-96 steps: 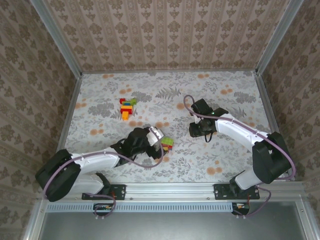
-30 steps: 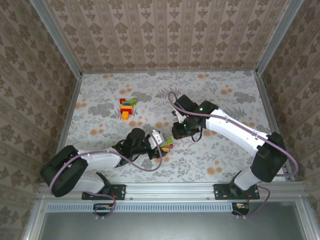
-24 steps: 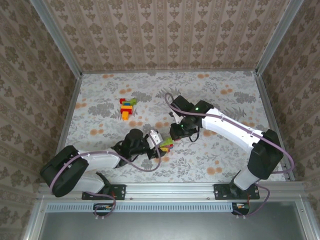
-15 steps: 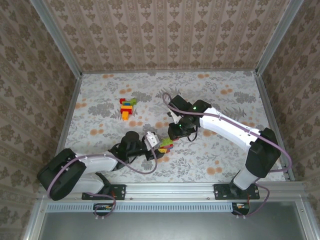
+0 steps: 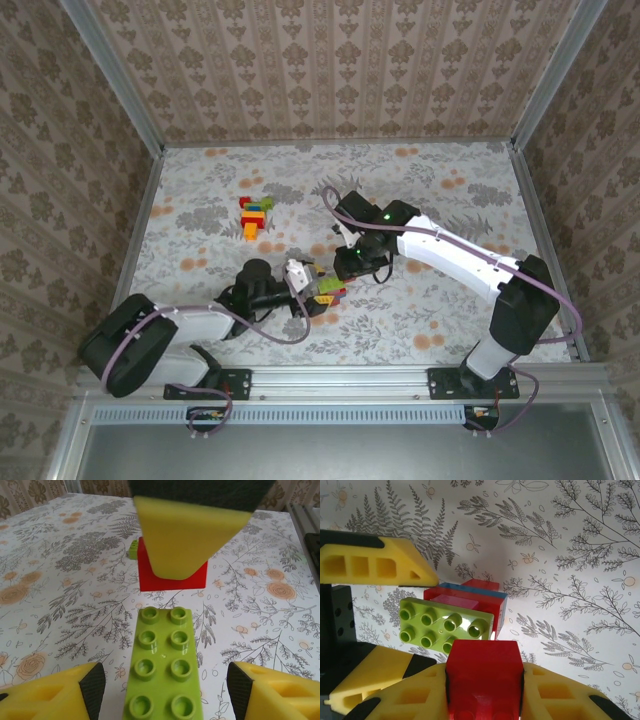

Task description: Assemble a carrot with lego

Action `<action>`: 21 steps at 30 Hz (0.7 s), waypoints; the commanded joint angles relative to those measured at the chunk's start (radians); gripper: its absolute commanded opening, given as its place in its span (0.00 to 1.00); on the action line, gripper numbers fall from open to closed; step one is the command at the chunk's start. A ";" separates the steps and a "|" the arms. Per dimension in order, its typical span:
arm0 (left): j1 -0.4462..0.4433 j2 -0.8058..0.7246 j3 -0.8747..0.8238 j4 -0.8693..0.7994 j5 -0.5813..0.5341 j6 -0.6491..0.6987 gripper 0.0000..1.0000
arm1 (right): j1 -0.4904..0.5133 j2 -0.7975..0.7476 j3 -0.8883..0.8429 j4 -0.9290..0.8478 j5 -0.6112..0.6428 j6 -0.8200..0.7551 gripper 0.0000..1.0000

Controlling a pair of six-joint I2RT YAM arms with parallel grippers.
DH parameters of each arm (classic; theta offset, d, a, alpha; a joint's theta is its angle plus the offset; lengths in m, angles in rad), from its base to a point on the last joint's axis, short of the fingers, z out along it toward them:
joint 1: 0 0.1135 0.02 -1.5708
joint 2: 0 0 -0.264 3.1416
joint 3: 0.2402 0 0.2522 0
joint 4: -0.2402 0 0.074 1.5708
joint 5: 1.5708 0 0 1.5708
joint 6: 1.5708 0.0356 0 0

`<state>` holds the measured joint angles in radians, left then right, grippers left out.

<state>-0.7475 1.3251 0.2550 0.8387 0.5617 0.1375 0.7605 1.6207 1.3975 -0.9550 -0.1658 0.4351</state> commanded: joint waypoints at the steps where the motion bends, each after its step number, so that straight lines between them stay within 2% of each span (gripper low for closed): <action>1: 0.025 0.026 -0.013 0.084 0.075 -0.027 0.67 | 0.011 0.016 0.036 -0.044 -0.009 0.021 0.27; 4: 0.030 0.041 -0.008 0.094 0.121 -0.028 0.66 | 0.012 0.025 0.043 -0.048 -0.007 0.020 0.27; 12: 0.029 0.085 0.001 0.135 0.161 -0.043 0.67 | 0.012 0.033 0.046 -0.053 0.003 0.017 0.27; 21: 0.012 0.161 0.015 0.180 0.147 -0.045 0.58 | 0.013 0.031 0.043 -0.050 -0.002 0.022 0.27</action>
<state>-0.7269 1.4620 0.2558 0.9592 0.6857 0.1047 0.7650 1.6493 1.4151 -0.9730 -0.1654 0.4458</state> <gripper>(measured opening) 0.595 0.317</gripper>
